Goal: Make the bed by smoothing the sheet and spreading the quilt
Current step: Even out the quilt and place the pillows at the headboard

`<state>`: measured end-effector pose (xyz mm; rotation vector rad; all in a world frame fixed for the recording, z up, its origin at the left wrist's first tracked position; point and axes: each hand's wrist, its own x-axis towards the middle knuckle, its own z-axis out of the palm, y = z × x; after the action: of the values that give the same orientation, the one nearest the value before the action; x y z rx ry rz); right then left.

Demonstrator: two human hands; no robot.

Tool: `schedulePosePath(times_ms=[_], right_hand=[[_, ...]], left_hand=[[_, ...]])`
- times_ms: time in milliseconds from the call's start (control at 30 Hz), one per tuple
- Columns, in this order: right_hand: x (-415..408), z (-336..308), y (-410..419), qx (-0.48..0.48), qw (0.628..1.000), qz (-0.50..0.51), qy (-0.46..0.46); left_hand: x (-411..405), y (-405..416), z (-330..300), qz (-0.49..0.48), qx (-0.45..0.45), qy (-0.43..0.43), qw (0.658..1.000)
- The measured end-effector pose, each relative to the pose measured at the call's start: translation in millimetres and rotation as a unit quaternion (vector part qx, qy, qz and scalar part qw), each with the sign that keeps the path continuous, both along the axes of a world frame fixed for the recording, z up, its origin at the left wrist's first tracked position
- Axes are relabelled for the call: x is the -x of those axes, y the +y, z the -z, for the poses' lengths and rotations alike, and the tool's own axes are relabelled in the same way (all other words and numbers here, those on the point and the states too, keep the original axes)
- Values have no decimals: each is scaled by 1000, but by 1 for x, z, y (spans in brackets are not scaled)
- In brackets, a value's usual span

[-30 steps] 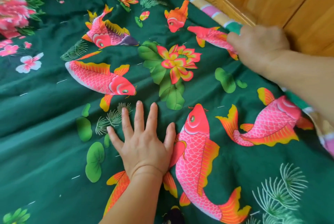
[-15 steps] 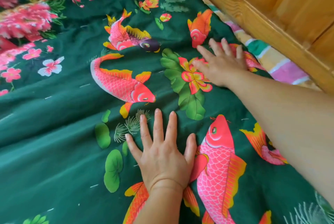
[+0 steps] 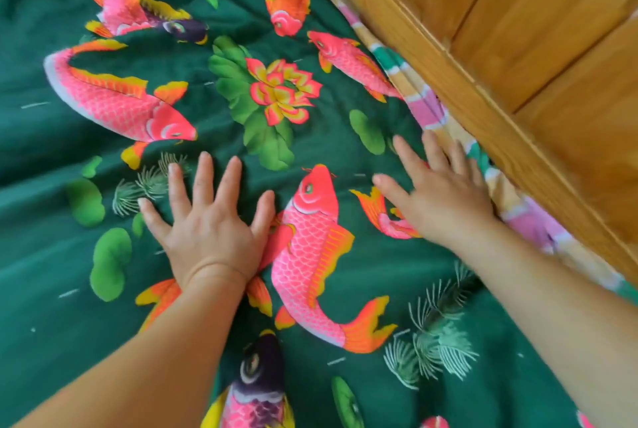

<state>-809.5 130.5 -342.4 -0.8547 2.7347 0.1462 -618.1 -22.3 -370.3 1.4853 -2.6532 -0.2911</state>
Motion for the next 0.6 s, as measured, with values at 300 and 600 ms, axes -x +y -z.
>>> schedulePosePath(times_ms=[300,600], right_hand=[[30,11,35,136,987,-31,-83],[-102,-3,263,-51,992,-113,-34]], left_hand=[[-12,-2,-4,51,-49,-31,997],[-92,165,-28,124,-115,-155,973]])
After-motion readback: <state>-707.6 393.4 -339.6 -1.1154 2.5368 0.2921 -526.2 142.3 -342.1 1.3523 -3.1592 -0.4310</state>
